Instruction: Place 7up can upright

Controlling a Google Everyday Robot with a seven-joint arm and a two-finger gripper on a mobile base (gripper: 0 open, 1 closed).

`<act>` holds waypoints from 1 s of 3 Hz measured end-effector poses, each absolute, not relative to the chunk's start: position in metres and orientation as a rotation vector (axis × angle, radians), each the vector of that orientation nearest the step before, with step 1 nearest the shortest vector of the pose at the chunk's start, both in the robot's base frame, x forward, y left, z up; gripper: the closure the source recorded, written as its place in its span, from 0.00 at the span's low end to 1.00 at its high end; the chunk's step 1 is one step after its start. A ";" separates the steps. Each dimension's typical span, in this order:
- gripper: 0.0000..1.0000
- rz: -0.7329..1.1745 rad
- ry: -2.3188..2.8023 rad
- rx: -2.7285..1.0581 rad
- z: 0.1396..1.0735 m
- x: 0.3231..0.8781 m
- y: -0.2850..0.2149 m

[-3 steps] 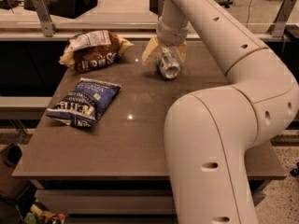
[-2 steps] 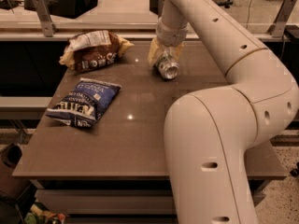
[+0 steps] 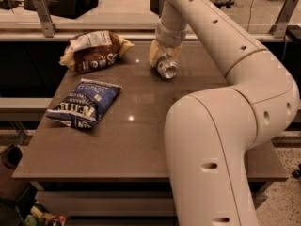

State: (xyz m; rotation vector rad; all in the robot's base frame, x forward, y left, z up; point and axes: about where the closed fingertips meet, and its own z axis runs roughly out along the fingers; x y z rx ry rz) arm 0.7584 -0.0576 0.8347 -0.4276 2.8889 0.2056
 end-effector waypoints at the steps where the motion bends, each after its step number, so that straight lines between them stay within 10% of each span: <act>1: 1.00 0.208 2.885 -0.428 0.833 0.760 -0.056; 3: 1.00 0.195 2.861 -0.396 0.839 0.762 -0.062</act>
Offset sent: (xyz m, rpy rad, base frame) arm 0.0020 0.0017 -0.0020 0.0023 -0.0034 0.0008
